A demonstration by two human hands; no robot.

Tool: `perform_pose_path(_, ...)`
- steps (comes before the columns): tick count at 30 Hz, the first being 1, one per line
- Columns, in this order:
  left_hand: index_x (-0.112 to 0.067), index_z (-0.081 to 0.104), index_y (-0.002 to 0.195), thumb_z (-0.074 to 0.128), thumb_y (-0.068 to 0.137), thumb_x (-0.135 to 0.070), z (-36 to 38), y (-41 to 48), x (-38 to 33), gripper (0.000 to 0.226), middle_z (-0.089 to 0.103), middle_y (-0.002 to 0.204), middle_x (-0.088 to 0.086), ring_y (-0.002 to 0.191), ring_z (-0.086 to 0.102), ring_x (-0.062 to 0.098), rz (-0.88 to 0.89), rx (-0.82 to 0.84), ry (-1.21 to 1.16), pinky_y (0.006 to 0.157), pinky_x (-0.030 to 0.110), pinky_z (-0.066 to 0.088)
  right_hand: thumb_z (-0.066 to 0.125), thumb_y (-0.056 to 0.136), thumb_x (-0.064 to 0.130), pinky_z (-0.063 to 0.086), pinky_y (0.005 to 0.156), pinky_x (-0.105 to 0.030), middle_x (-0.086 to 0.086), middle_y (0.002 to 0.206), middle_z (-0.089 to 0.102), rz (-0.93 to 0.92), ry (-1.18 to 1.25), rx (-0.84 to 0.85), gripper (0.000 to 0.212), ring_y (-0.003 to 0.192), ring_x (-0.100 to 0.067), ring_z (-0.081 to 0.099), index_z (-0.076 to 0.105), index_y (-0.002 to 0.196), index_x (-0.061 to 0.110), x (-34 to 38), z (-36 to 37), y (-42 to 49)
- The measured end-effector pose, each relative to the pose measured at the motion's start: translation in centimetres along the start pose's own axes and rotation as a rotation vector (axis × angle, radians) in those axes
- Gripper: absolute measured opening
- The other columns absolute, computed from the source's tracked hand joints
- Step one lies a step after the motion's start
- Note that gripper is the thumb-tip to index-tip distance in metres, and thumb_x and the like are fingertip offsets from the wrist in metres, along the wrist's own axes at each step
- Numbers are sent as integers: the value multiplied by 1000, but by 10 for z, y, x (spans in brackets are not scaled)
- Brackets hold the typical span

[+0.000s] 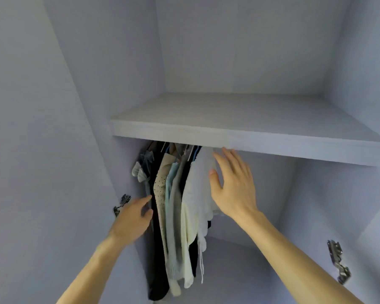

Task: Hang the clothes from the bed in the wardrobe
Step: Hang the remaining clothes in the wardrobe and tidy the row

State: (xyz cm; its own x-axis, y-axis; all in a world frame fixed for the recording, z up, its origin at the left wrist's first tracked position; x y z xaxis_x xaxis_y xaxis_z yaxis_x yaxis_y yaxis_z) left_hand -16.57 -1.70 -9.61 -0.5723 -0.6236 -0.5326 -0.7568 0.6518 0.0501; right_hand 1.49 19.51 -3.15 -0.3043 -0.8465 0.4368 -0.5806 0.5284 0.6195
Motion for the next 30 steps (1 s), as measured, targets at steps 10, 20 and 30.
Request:
perform_pose_path(10, -30, 48, 146, 54, 97, -30, -46, -328, 145, 49, 49, 146, -7, 137, 42, 19, -454, -237, 232, 113, 33, 35, 52, 101, 31, 27, 119, -29, 19, 147, 45, -108, 538, 665, 38, 145, 1, 25, 55, 139, 32, 170, 84, -230)
perform_pose_path(20, -27, 52, 143, 39, 90, -41, 4, -729, 163, 56, 50, 146, -3, 133, 48, 21, -1341, -495, 49, 110, 35, 37, 58, 98, 36, 16, 118, -23, 25, 144, 40, -879, 682, 1242, 38, 145, 4, 20, 55, 136, 39, 358, 56, -481)
perform_pose_path(30, -30, 39, 150, 44, 102, -33, 130, -929, 46, 49, 39, 153, -6, 139, 37, 17, -2023, -779, -172, 114, 32, 31, 47, 102, 43, 18, 121, -29, 25, 152, 28, -1726, 720, 1501, 40, 152, -9, 14, 48, 143, 40, 434, -10, -679)
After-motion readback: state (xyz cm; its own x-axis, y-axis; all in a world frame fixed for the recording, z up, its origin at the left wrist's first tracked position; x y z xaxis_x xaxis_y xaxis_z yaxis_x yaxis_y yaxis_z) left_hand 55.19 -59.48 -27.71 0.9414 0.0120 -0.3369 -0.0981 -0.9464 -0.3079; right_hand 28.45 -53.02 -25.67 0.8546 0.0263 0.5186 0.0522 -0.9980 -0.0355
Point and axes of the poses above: each hand's wrist, its own y-axis towards the middle knuckle, its own z-axis out of the palm, x = y × z, the point moved 1 cm from there along y, towards the middle knuckle
